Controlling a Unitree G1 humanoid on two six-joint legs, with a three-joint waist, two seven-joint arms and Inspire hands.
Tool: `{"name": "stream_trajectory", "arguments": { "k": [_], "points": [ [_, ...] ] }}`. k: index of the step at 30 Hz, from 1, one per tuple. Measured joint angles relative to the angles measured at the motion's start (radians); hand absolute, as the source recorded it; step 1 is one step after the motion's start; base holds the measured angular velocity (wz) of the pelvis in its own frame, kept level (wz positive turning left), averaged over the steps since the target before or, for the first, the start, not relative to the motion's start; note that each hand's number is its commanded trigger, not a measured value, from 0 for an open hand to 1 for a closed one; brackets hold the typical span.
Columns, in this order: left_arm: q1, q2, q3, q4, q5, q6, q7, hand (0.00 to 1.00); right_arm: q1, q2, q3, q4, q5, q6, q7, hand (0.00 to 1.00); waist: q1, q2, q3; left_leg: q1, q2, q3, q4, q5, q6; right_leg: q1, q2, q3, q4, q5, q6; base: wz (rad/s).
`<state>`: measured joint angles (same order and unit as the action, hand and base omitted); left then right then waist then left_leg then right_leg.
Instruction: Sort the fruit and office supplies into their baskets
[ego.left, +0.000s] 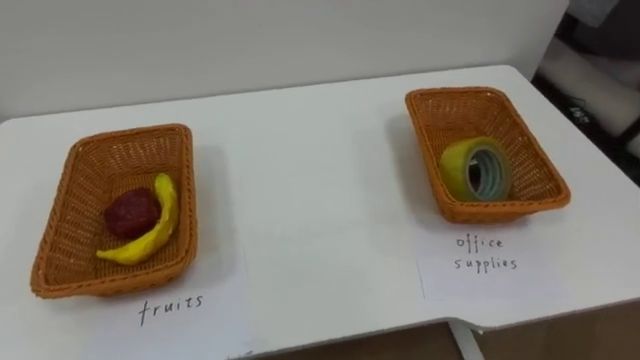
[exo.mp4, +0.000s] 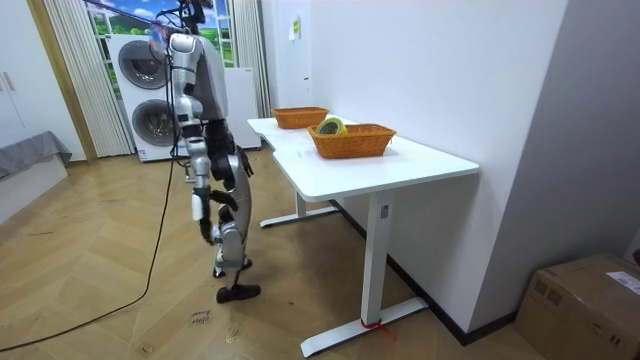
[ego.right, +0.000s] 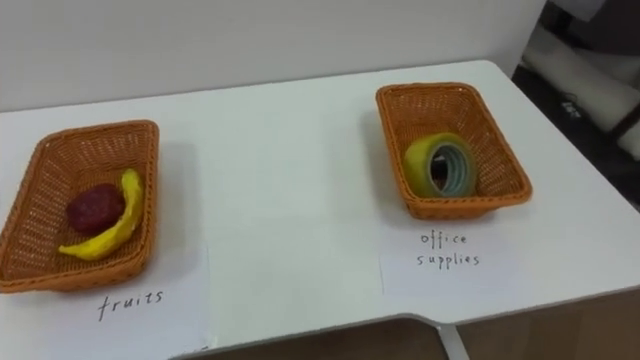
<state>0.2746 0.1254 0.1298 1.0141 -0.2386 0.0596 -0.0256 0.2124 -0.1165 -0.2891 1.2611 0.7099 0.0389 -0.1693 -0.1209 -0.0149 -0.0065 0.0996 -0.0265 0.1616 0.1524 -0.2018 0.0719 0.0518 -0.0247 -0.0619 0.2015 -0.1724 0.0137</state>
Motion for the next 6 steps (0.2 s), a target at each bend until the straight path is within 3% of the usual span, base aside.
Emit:
{"name": "stream_trajectory", "arguments": {
  "k": [6],
  "points": [
    [-0.013,-0.003,-0.008,0.041,0.015,0.005,0.059,0.00,-0.074,0.000,0.115,0.029,-0.160,0.029,0.105,0.00,0.041,0.007,0.0050,0.007,0.000,-0.017,-0.004,-0.001,-0.001,0.019,-0.001,-0.022,-0.018,0.002,0.000,0.09]
  ]
}}
